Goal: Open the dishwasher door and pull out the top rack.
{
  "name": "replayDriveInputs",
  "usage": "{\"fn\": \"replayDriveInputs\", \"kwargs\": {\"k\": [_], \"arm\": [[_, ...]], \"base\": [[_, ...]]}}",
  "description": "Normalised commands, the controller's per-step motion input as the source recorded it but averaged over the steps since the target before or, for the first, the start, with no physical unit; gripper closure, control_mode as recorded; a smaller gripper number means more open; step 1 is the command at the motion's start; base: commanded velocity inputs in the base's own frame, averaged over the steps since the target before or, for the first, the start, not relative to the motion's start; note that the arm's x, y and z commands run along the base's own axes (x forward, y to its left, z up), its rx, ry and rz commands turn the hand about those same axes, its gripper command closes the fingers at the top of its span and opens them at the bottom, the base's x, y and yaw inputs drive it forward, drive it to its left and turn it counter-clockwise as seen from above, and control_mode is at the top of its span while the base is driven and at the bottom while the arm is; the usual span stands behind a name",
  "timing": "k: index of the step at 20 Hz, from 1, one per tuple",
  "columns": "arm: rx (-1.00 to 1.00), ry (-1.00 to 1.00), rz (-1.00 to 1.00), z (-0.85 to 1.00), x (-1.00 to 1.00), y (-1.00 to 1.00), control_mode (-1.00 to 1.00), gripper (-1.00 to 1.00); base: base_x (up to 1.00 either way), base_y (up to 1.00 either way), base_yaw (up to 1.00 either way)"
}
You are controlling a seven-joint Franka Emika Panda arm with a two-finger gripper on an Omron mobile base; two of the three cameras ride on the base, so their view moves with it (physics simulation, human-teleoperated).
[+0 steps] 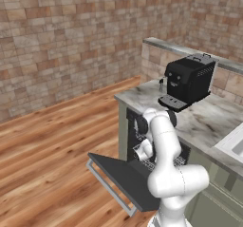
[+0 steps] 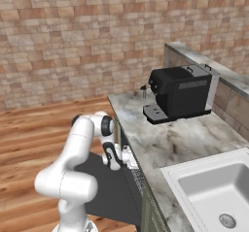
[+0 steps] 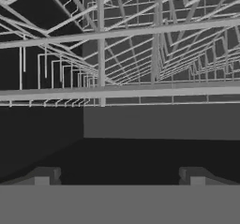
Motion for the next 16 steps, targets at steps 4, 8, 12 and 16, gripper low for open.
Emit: {"fn": "replayDriveInputs", "kwargs": {"k": [4, 8, 12, 16], "arm": [[0.03, 0.02, 0.07, -0.26, 0.18, -0.11, -1.00, -1.00], [0.08, 0.04, 0.09, -0.26, 0.19, -0.08, -1.00, -1.00], [0.16, 0.10, 0.11, -0.28, 0.19, 0.00, -1.00, -1.00], [0.20, 0.11, 0.11, -0.28, 0.22, 0.00, -1.00, -1.00]], "base": [[0.00, 0.00, 0.00], [0.00, 0.00, 0.00], [0.00, 0.00, 0.00], [0.00, 0.00, 0.00]]}}
